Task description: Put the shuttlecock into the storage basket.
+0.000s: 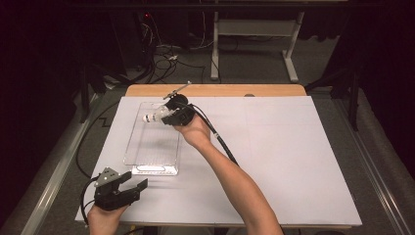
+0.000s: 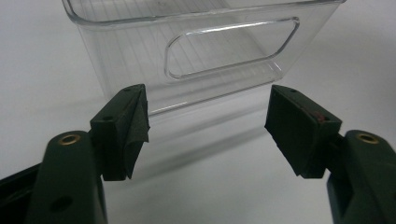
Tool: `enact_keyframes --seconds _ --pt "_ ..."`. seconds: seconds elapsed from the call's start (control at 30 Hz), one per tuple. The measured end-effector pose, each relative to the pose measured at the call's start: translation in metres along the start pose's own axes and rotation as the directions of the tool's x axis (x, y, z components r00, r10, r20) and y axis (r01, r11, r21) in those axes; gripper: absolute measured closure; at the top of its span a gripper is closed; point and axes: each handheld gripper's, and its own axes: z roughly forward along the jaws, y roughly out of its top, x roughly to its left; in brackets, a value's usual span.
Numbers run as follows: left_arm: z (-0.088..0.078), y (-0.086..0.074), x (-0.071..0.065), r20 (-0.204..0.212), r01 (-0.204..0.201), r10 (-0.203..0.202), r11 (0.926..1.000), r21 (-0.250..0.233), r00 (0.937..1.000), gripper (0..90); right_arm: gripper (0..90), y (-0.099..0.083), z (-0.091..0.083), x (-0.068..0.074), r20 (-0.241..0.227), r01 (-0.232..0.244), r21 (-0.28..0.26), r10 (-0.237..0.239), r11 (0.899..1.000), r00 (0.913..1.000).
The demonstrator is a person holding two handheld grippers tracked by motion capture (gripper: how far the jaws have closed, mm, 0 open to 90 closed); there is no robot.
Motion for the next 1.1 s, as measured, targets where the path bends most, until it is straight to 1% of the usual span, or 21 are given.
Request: enact_keyframes --seconds 0.37,0.53,0.7,0.97,1.1 --pt "0.0 0.0 0.0 0.0 -0.002 0.002 1.0 -0.001 1.0 31.1 88.0 -0.002 0.013 -0.003 -0.001 -0.009 0.018 0.009 1.0 1.0" --pt "0.0 0.0 -0.001 0.0 -0.003 0.003 1.0 -0.004 1.0 31.1 87.8 -0.002 0.021 -0.001 -0.005 -0.009 0.029 0.009 1.0 0.9999" --pt "0.0 0.0 -0.001 0.002 -0.004 0.004 1.0 -0.003 1.0 31.1 87.7 -0.003 0.024 -0.002 -0.003 -0.016 0.035 0.016 0.999 0.9999" --pt "0.0 0.0 -0.002 0.003 -0.007 0.007 1.0 -0.003 1.0 31.0 87.4 -0.005 0.031 -0.003 -0.006 -0.009 0.044 0.01 0.999 0.9999" --pt "0.0 0.0 -0.002 0.005 -0.01 0.01 0.9999 -0.003 0.9999 31.1 87.4 -0.007 0.034 -0.004 -0.005 -0.016 0.057 0.016 0.998 0.9999"
